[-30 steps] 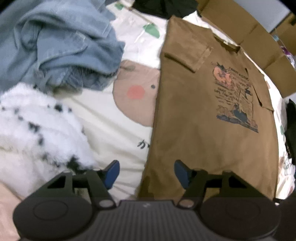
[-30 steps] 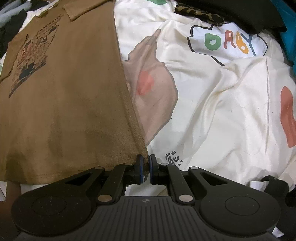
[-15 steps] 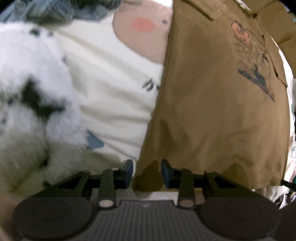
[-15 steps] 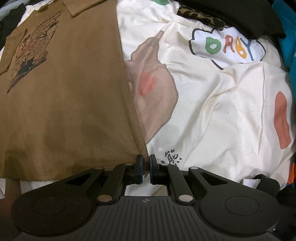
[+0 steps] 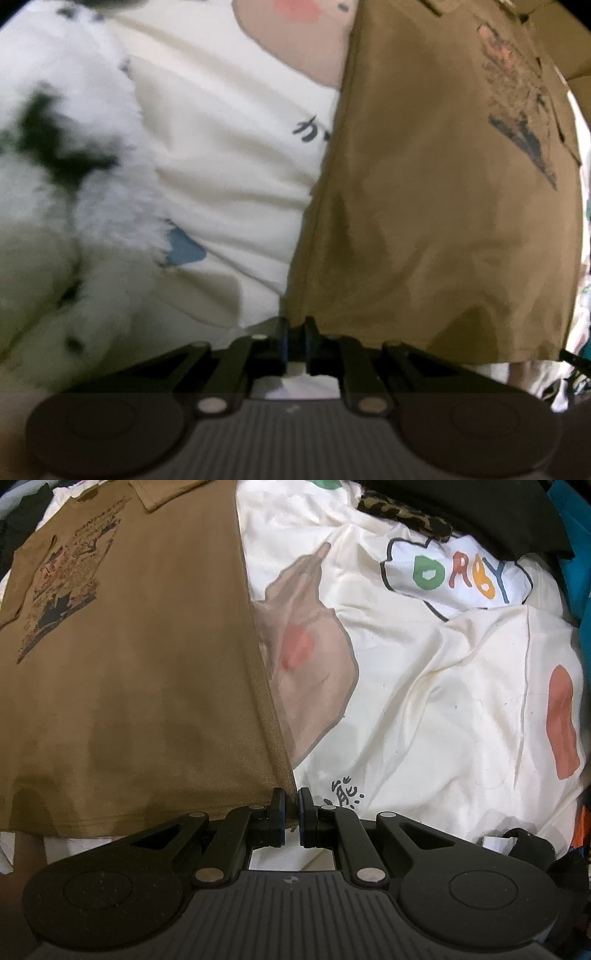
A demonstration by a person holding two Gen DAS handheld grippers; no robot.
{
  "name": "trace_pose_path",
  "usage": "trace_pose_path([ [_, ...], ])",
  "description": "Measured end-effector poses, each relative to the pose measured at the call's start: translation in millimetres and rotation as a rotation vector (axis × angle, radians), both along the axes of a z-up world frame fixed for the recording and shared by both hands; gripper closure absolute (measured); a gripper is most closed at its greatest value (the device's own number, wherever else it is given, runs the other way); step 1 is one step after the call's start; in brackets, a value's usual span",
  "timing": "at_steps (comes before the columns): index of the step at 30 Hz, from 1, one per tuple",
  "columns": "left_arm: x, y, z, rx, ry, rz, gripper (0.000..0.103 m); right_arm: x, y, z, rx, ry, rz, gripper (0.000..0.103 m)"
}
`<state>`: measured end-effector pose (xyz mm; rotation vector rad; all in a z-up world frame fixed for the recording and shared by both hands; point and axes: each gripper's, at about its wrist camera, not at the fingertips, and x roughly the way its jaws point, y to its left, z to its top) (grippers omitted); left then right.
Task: Fold clothes
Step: 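Pinch the T-shirt hem with both grippers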
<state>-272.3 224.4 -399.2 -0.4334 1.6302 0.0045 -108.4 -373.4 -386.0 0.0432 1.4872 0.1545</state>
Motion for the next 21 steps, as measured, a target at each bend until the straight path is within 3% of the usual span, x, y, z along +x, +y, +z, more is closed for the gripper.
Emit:
trace_pose_path([
  [8,-11.6,6.7,53.2,-0.013,-0.082,0.012,0.096,-5.8,-3.8,34.3,0.031,-0.051,0.04,0.099],
  [21,-23.0,8.3,65.2,0.01,-0.072,-0.022,0.097,-22.7,-2.0,39.3,0.028,-0.028,0.05,0.1],
])
